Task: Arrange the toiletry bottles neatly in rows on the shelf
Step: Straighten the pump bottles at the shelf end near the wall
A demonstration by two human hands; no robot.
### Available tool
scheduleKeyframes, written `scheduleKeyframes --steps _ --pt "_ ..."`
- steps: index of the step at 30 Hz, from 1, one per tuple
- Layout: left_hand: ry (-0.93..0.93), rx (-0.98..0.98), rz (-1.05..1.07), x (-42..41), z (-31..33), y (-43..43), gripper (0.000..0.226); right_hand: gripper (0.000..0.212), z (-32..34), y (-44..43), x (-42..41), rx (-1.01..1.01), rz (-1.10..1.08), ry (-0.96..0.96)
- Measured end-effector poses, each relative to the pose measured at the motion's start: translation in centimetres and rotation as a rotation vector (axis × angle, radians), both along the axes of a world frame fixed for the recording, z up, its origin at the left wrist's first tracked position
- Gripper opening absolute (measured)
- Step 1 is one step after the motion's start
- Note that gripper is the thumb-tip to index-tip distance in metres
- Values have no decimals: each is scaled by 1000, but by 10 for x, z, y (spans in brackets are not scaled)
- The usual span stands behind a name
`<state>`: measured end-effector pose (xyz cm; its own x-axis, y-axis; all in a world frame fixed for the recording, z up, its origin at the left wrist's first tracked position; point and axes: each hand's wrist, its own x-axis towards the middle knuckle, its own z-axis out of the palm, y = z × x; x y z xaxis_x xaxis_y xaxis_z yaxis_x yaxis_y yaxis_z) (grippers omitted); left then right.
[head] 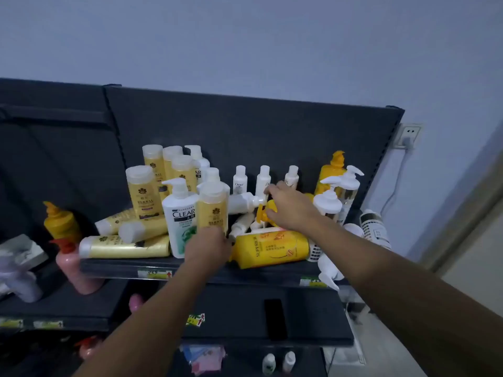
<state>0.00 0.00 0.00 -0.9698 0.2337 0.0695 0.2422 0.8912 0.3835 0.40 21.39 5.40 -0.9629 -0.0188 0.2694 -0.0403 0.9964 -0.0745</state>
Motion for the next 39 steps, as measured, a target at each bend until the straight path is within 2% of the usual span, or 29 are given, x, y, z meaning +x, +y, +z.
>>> scheduleKeyframes --steps 6,10,16,22,24,26,29,32,35,37,39 --pt "-119 -24 141 -12 -28 -1 21 37 -21 -2 -44 407 177 -101" --pt "-176 128 188 -24 -42 -2 21 25 -26 -7 -66 695 296 -184" --pt "-353 358 364 -33 -49 0 32 10 -26 -15 -84 865 366 -259" --pt "-472 528 475 -33 -46 8 40 8 -25 -15 -87 898 381 -278" --pt "-512 628 512 -35 -46 7 40 18 -22 -15 -85 923 367 -252" --pt "-517 661 517 -35 -42 7 36 24 -18 -13 -83 937 370 -202" --pt "-463 653 488 -35 -31 9 45 21 -7 -8 -78 907 337 -192" --pt "-381 627 470 -31 -12 12 34 16 13 -3 -71 803 247 -223" --pt "-283 596 454 -26 9 17 34 15 39 8 -65 670 151 -192" --pt "-235 596 440 -22 25 22 32 2 55 18 -59 577 82 -126" --pt "-178 593 416 -16 42 30 30 12 68 29 -58 473 -3 -74"
